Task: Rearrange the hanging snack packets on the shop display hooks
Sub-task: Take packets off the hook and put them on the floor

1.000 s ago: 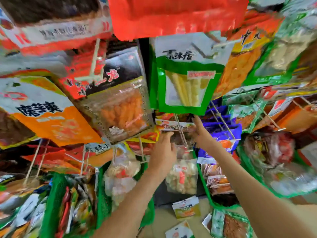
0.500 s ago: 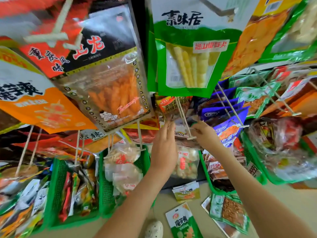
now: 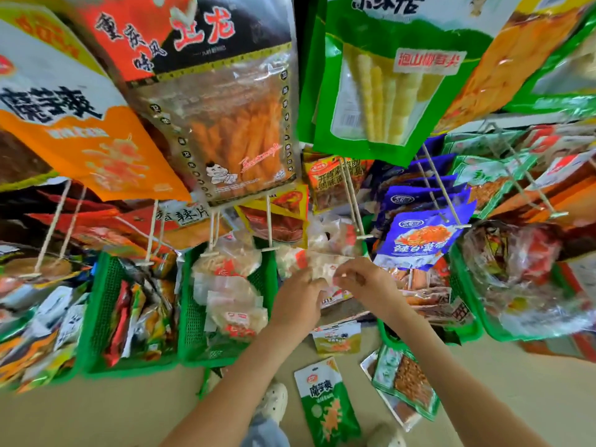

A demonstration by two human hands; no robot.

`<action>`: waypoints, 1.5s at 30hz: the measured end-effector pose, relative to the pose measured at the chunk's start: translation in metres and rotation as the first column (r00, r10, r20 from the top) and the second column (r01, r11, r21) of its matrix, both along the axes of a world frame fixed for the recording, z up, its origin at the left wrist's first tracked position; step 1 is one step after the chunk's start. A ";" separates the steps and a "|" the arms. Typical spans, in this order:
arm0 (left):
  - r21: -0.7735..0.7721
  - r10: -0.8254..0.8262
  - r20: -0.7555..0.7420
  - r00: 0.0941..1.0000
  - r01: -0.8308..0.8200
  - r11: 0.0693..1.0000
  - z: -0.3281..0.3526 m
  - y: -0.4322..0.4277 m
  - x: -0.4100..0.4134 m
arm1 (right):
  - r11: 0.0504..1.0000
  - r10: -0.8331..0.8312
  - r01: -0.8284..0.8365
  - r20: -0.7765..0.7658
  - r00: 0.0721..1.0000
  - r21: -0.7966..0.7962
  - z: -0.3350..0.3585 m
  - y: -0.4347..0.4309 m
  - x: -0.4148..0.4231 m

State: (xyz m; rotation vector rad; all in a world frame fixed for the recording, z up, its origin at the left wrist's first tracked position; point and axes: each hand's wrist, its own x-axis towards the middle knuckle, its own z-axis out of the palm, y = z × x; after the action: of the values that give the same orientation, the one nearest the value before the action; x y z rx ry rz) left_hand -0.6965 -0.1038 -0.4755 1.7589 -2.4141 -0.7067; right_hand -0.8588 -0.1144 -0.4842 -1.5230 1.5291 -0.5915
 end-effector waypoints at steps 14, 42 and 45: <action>-0.014 0.117 0.254 0.960 -0.118 0.993 0.029 0.006 0.109 | 1.000 -0.004 0.006 0.070 0.998 -0.024 0.009 -0.082 0.096; -0.298 -0.075 -0.073 0.995 0.050 0.953 0.282 0.090 0.159 | 0.831 0.032 -0.229 -0.368 0.929 -0.506 0.254 0.093 0.156; -0.407 -0.036 -0.090 0.995 -0.004 0.913 0.296 0.110 0.177 | 0.783 0.040 -0.253 -0.360 0.932 -0.569 0.274 0.105 0.174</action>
State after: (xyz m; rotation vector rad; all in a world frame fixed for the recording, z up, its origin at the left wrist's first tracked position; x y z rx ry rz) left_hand -0.5190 0.0059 -0.1794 1.5021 -2.3008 -0.2507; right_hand -0.6851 -0.0090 -0.2099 -2.3194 1.5132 -0.8195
